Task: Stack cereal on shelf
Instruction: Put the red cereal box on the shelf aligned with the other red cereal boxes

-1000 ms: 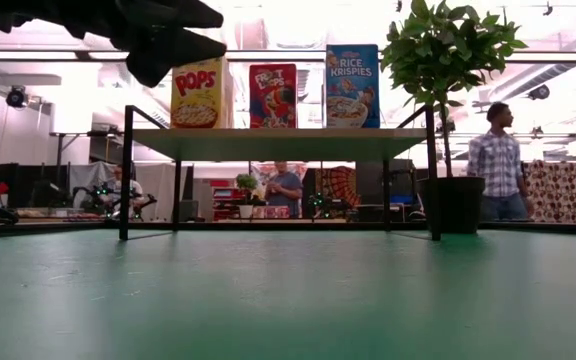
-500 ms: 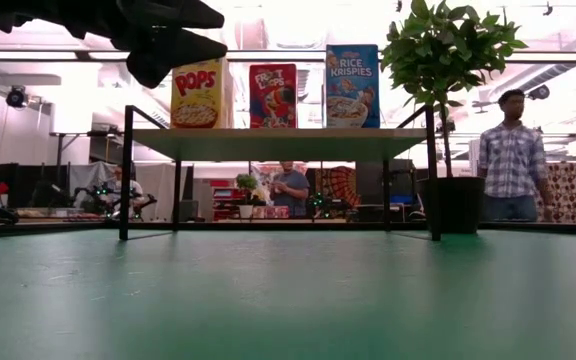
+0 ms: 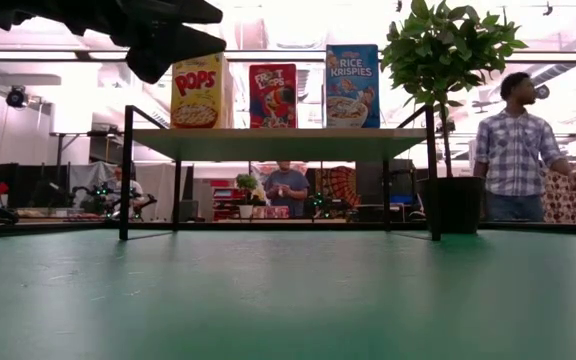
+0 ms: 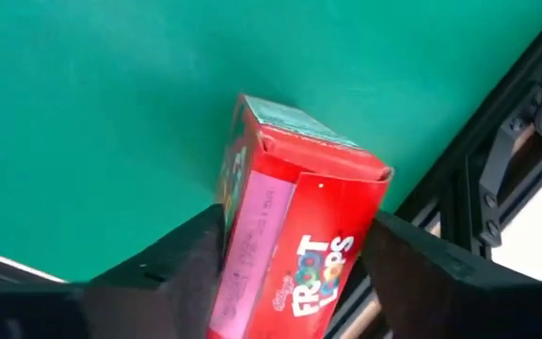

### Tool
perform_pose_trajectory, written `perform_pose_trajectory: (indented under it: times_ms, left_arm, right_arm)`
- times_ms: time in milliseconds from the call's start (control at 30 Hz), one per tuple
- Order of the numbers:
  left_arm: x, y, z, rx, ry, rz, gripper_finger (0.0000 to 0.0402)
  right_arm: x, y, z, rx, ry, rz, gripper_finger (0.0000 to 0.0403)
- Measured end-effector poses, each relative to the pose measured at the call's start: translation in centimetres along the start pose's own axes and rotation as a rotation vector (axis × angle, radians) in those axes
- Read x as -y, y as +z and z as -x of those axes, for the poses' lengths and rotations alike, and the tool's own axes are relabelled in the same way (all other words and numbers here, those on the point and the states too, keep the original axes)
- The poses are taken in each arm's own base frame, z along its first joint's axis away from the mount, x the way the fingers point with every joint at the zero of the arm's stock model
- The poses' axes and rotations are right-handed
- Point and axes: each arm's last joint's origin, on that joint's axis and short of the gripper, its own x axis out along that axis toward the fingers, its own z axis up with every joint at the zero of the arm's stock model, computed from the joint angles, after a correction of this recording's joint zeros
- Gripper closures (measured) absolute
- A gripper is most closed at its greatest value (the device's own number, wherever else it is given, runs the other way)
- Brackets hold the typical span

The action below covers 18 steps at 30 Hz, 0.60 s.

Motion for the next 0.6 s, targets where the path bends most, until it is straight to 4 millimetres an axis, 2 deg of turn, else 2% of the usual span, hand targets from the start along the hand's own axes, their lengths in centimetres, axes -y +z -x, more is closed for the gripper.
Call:
perform_pose_trajectory:
  times_ms: [133, 333, 467, 600]
  left_arm:
    - [-0.1, 0.9, 0.6, 0.029, -0.009, -0.02, 0.0207]
    - [-0.3, 2.6, 2.7, 0.084, -0.035, -0.038, 0.0207]
    - [-0.4, 3.4, 3.7, 0.118, -0.05, -0.054, 0.0207]
    - [-0.7, 3.8, 4.4, 0.129, -0.05, -0.08, 0.0207]
  right_arm:
    - [-0.1, 0.1, 0.0, 0.013, 0.008, -0.003, 0.0219]
    - [-0.4, 0.4, 0.6, 0.013, 0.035, 0.003, 0.0278]
    - [-1.1, 0.9, 2.2, 0.031, 0.111, 0.053, 0.0295]
    - [-2.2, 2.6, 4.8, 0.153, 0.248, 0.092, 0.0296]
